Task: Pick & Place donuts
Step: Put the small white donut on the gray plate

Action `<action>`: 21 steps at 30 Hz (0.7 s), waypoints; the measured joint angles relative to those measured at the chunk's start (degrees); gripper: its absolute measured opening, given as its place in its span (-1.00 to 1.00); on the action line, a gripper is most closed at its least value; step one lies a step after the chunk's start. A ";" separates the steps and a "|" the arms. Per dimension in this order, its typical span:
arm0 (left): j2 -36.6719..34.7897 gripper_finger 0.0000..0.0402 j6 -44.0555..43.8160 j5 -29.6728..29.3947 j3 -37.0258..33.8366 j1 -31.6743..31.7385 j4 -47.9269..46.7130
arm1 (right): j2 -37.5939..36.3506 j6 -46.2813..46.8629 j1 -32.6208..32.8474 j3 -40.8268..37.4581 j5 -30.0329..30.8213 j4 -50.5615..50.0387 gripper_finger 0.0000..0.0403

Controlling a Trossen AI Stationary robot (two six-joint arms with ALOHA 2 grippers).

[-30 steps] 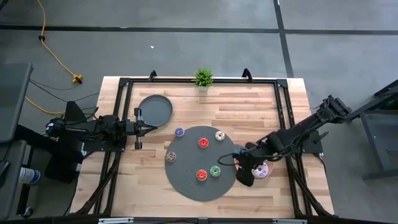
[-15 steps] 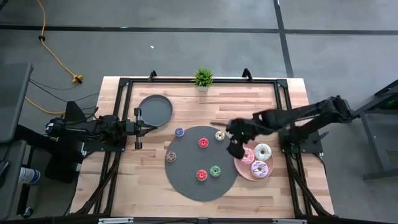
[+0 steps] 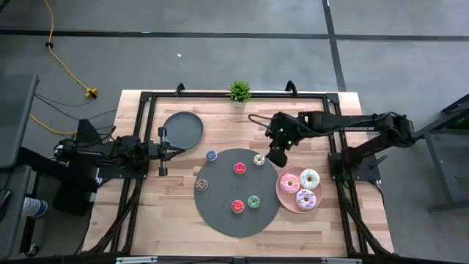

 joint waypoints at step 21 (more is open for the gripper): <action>0.01 -1.00 0.00 0.04 0.00 0.01 0.00 | 6.93 13.77 -11.45 0.00 -9.10 -0.80 0.27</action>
